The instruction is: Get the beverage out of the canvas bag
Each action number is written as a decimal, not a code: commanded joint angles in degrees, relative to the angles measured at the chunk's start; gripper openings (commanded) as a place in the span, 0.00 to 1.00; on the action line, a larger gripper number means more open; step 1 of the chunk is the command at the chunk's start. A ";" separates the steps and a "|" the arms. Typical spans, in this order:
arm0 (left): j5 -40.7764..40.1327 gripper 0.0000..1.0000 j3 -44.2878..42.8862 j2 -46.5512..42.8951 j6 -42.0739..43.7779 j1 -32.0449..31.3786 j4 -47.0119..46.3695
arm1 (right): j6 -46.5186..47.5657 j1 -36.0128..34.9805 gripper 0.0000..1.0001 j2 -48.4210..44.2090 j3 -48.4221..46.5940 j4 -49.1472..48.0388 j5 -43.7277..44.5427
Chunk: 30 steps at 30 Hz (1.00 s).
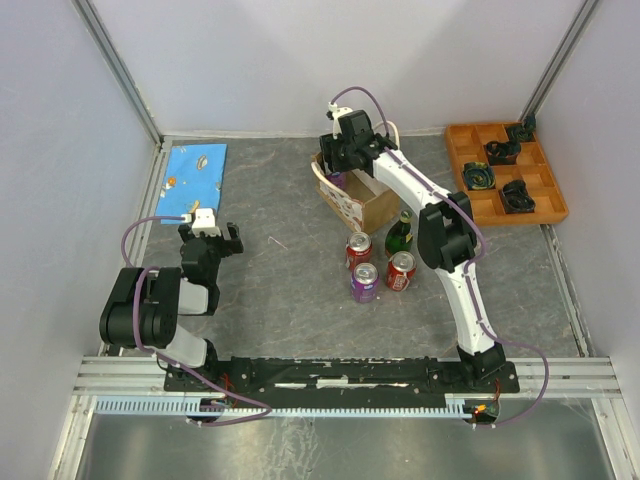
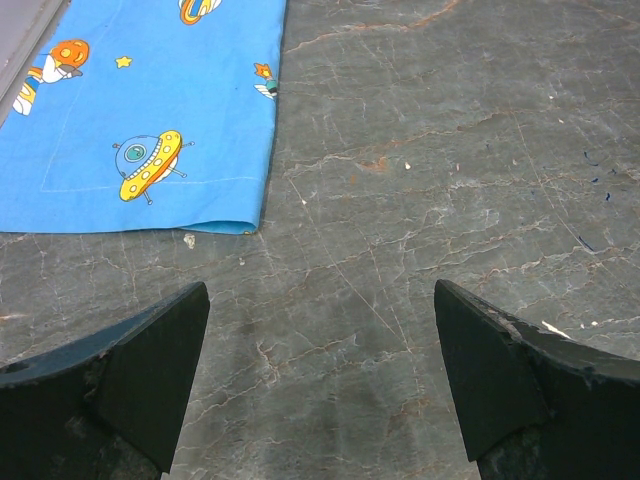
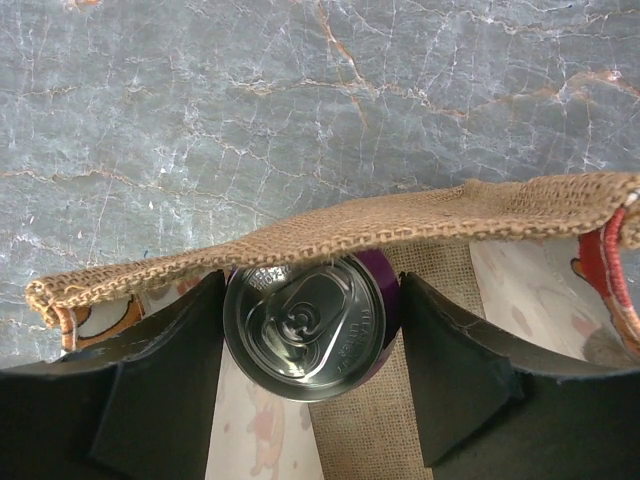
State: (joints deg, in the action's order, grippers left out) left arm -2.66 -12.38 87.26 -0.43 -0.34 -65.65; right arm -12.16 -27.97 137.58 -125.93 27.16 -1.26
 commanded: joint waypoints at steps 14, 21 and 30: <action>0.24 0.99 -1.15 -0.14 -0.54 0.16 -1.79 | 3.49 -0.09 0.00 -1.35 -3.80 1.67 2.73; 0.24 0.99 -1.15 -0.17 -0.53 0.16 -1.77 | 4.56 0.05 0.00 -5.58 -9.48 0.72 3.34; 0.25 0.99 -1.15 -0.11 -0.54 0.17 -1.77 | 4.37 0.02 0.00 -16.91 -3.07 -3.37 1.96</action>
State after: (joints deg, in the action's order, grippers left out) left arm -2.63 -12.38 87.26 -0.40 -0.34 -65.65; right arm -8.47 -27.88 133.75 -130.10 32.12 1.34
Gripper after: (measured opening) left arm 0.992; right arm 0.705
